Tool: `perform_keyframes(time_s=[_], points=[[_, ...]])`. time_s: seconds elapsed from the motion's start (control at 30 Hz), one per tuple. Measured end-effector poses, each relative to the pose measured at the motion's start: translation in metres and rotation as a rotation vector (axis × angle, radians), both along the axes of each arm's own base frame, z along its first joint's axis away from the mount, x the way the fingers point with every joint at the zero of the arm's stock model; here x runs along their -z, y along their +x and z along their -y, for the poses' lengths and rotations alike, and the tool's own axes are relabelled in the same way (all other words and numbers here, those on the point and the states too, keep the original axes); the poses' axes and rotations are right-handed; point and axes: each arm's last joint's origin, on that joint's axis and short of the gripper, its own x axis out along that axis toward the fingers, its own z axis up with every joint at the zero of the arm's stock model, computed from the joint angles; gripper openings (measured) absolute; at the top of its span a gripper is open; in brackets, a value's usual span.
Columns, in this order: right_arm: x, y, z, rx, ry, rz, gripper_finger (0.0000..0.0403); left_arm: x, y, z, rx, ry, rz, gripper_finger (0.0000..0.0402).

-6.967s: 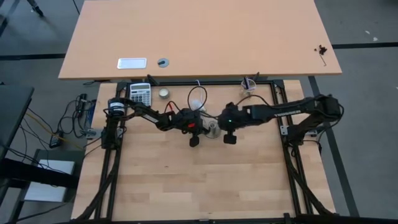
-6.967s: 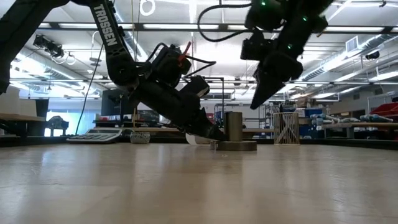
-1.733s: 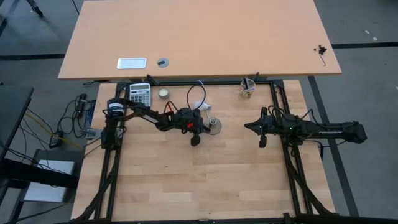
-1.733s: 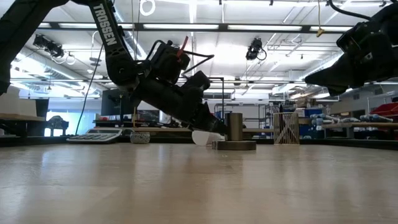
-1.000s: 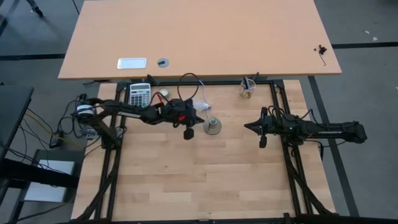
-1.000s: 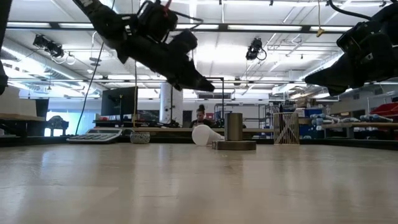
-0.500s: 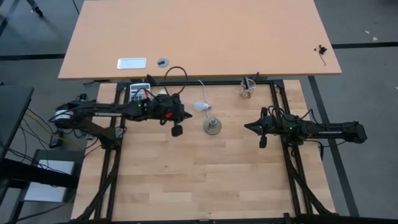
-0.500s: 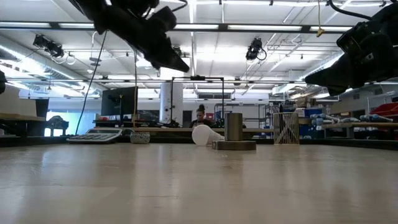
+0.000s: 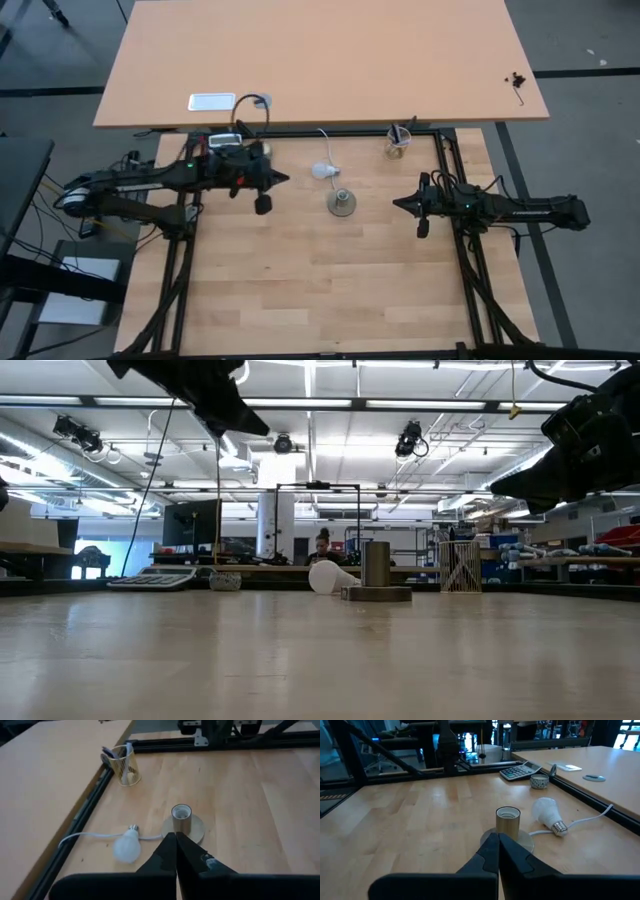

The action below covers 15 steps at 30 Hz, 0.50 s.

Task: Screw lightbulb
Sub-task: Return to Home Position

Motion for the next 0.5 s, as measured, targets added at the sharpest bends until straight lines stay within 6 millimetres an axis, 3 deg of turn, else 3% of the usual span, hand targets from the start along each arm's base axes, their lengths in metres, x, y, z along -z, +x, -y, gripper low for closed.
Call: perform_keyframes(time_s=[0.5], points=[[0.001, 0.001, 0.0, 0.001, 0.012, -0.015, 0.0011, -0.03, -0.052, 0.011, -0.013, -0.008, 0.098, 0.0]])
